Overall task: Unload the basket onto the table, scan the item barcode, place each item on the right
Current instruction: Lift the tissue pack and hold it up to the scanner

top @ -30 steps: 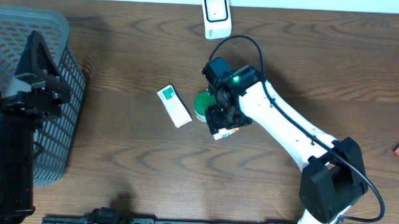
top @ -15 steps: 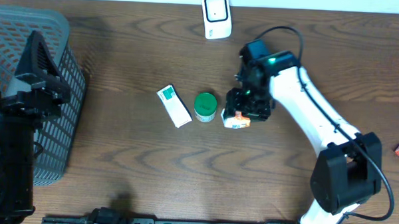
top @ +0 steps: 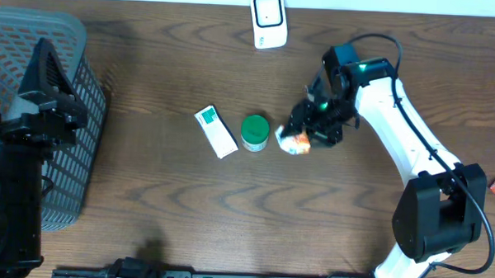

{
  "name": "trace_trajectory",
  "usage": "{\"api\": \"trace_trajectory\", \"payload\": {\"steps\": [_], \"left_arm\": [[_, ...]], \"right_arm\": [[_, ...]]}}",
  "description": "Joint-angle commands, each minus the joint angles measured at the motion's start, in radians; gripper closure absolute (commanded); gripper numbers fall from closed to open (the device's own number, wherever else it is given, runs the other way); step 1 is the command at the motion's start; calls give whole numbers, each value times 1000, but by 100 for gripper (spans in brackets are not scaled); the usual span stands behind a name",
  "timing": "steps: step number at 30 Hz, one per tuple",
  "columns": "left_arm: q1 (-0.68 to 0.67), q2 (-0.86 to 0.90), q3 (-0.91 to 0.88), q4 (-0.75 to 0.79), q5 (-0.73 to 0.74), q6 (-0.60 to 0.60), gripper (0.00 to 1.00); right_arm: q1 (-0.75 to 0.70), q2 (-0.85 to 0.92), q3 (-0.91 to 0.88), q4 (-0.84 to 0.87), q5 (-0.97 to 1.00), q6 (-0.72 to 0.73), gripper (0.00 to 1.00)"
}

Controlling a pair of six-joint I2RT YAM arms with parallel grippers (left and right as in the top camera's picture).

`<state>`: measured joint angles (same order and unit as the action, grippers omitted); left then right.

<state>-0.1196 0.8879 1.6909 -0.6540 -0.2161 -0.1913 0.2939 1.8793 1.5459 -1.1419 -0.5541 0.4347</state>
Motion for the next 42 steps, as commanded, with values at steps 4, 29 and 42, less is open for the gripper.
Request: {"api": "trace_trajectory", "payload": {"steps": [4,29,42], "left_arm": [[3,-3,0,4,-5,-13,17],[3,-3,0,4,-5,-13,17],[3,-3,0,4,-5,-13,17]], "right_arm": [[2,8,23,232,-14,-8,42],[72,229,23,1295,512,-237,32],[72,323,29,1370,564,-302,5]]}}
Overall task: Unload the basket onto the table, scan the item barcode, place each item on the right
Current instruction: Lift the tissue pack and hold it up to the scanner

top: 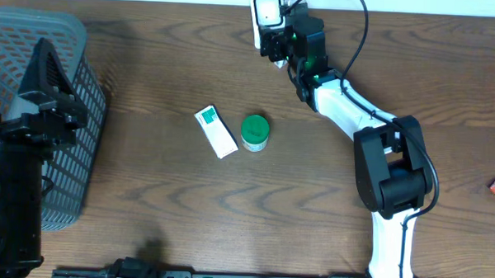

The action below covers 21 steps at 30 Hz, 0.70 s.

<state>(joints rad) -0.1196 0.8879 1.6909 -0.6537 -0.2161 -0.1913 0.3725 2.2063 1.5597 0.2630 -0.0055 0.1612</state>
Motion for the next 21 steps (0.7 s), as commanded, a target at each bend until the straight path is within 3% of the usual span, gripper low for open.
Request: {"api": "trace_trajectory", "payload": {"steps": [1,15,21], "left_arm": [[3,-3,0,3,-5,-13,17],[3,-3,0,3,-5,-13,17],[3,-3,0,3,-5,-13,17]], "right_arm": [[-8,-3,18,-67,16,-29,1],[-76,5,14,-210,14,-166,1],[-80,56,14,-216,-72,-223,1]]}}
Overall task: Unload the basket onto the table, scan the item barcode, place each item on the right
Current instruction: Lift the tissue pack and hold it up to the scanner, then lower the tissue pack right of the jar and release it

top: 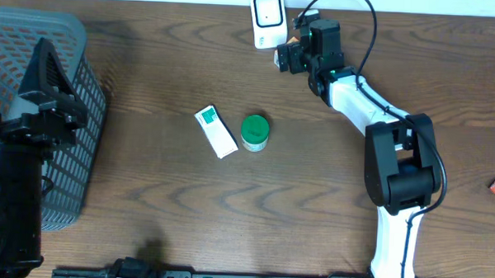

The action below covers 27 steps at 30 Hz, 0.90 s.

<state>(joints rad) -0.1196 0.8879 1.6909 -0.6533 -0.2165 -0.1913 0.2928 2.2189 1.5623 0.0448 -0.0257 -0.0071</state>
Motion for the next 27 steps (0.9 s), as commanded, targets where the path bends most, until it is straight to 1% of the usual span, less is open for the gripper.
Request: {"api": "trace_trajectory", "payload": {"steps": [1,4,8,17,19,22,23,27], "left_arm": [[3,-3,0,3,-5,-13,17],[3,-3,0,3,-5,-13,17],[3,-3,0,3,-5,-13,17],[3,-3,0,3,-5,-13,17],[3,-3,0,3,-5,-13,17],[3,-3,0,3,-5,-13,17],[3,-3,0,3,-5,-13,17],[3,-3,0,3,-5,-13,17]], "right_arm": [[1,57,11,11,-56,-54,1],[6,103,12,51,-55,-55,1],[9,151,12,147,-32,-61,1],[7,170,13,264,-32,-58,2],[7,189,14,290,-32,-53,7],[7,219,29,284,-32,-40,9],[7,227,30,284,-32,-38,12],[7,236,30,265,-32,-39,34]]}}
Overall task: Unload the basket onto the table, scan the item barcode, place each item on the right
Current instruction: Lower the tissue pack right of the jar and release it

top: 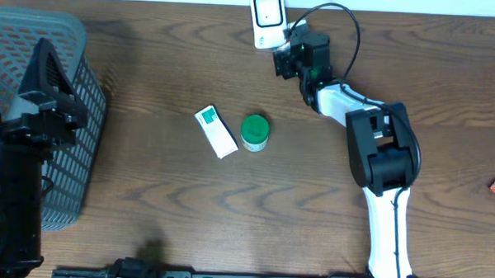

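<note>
The white barcode scanner stands at the table's far edge, centre. My right gripper is just right of it and a little nearer, with the arm stretched across the table. The orange-and-white packet is almost wholly hidden under the gripper; only a pale sliver shows beside the scanner. My left gripper rests at the far left by the basket, and its fingers cannot be made out.
A white-and-green box and a green-lidded jar lie side by side mid-table. A grey mesh basket fills the left edge. A red packet sits at the right edge.
My right gripper has shifted slightly left and closer to the scanner. The packet, visible at its tip before, is now mostly covered by the gripper. The left arm is unchanged.
My right gripper was first shut on the orange-and-white packet on the table, right of the jar. Then it was up at the scanner with the packet. It then sat just right of the scanner, and now stays close beside it.
</note>
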{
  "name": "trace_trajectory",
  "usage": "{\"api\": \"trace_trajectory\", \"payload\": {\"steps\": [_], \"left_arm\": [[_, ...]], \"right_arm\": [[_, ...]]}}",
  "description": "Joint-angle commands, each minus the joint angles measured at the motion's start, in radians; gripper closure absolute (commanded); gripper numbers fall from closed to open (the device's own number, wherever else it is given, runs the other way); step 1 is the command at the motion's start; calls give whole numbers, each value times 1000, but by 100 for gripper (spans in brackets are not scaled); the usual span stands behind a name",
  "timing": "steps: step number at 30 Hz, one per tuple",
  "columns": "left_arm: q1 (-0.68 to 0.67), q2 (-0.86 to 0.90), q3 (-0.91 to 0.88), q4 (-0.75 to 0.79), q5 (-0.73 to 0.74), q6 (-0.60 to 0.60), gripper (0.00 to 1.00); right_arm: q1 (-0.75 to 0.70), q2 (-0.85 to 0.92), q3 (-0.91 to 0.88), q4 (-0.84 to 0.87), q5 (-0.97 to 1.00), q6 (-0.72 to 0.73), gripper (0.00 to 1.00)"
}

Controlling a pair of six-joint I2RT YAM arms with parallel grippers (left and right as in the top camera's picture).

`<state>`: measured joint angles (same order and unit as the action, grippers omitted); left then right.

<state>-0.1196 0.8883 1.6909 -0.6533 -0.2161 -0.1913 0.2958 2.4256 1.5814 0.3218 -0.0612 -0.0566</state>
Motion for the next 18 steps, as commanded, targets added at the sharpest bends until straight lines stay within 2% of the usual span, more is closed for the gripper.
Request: {"api": "trace_trajectory", "payload": {"steps": [1,4,9,16,18], "left_arm": [[3,-3,0,3,-5,-13,17],[3,-3,0,3,-5,-13,17],[3,-3,0,3,-5,-13,17],[3,-3,0,3,-5,-13,17],[3,-3,0,3,-5,-13,17]], "right_arm": [[5,29,11,-15,4,11,39],[5,16,27,-59,3,19,45],[5,-105,48,-274,-4,18,58],[11,-415,48,-796,-4,47,48],[16,-493,48,-962,-5,98,50]]}}
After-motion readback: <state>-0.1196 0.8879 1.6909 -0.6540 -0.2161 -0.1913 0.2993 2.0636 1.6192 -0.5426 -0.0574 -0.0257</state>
